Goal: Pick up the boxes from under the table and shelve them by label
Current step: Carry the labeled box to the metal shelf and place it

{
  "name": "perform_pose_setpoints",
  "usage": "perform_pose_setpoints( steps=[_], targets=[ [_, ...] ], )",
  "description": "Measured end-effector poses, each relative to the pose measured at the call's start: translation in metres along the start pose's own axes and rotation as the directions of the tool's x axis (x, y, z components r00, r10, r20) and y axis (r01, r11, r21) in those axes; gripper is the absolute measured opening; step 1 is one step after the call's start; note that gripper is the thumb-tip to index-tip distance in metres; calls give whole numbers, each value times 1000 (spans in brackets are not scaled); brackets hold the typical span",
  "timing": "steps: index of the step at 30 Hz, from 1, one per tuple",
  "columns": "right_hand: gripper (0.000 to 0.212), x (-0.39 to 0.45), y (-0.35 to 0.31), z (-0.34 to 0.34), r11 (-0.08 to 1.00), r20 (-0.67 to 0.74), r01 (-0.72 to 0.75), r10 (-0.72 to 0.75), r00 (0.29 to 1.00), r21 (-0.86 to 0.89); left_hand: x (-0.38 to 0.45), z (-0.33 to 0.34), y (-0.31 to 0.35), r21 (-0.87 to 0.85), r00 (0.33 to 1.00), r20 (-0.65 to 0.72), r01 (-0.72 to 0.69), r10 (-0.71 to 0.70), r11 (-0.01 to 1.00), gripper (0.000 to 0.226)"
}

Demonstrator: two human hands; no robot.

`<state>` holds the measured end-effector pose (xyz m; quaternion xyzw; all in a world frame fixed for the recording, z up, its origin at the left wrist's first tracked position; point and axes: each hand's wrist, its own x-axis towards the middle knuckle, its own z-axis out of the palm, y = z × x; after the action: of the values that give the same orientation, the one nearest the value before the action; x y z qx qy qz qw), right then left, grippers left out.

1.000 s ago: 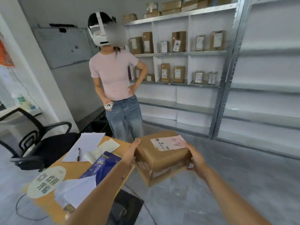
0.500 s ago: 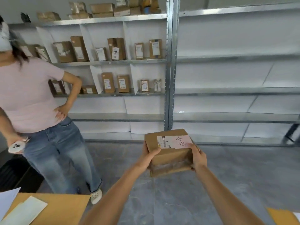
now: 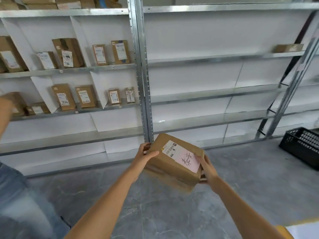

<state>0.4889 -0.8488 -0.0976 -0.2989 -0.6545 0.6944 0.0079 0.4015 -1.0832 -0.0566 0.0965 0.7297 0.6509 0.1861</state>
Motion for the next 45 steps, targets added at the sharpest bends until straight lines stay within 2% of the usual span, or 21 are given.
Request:
perform_pose_setpoints(
  steps=[4, 6, 10, 12, 14, 17, 21, 23, 28, 31, 35, 40, 45],
  targets=[
    [34, 47, -19, -28, 998, -28, 50, -48, 998, 46, 63, 24, 8, 141, 999, 46, -5, -1, 990, 68],
    [30, 72, -28, -40, 996, -36, 72, -70, 997, 57, 94, 37, 11, 155, 996, 85, -15, 2, 988, 67],
    [34, 125, -46, -74, 993, -50, 104, -101, 994, 63, 148, 76, 29, 47, 991, 128, -39, 33, 998, 76],
    [42, 147, -58, -95, 993, -54, 112, -111, 992, 22, 171, 98, 42, 21, 989, 127, -75, 72, 997, 72],
    [42, 165, -69, -116, 993, -77, 113, -116, 990, -32, 194, 120, 52, 66, 991, 110, -88, 80, 994, 69],
    [41, 181, -80, -147, 987, -129, 123, -136, 982, -104, 227, 156, 60, 124, 993, 102, -72, 60, 990, 79],
    [65, 185, -90, -183, 977, -181, 174, -194, 964, -123, 260, 216, 67, 31, 982, 170, -87, 81, 996, 71],
    [65, 188, -91, -199, 976, -192, 183, -204, 960, -119, 274, 249, 70, 39, 965, 241, -113, 101, 993, 67],
    [47, 199, -91, -245, 971, -310, 235, -214, 926, 32, 308, 318, 70, 4, 925, 364, -118, 108, 993, 65],
    [60, 211, -92, -275, 952, -342, 292, -247, 906, 86, 335, 353, 72, 0, 883, 453, -135, 120, 991, 69],
    [71, 235, -103, -309, 940, -424, 332, -271, 864, 76, 381, 401, 82, 30, 789, 605, -159, 109, 987, 73],
    [82, 284, -126, -356, 933, -557, 353, -255, 791, 74, 449, 464, 99, 6, 719, 687, -154, 108, 988, 74],
    [72, 333, -164, -408, 947, -631, 320, -237, 739, 20, 508, 524, 123, 1, 661, 735, -218, 147, 976, 77]
  ],
)
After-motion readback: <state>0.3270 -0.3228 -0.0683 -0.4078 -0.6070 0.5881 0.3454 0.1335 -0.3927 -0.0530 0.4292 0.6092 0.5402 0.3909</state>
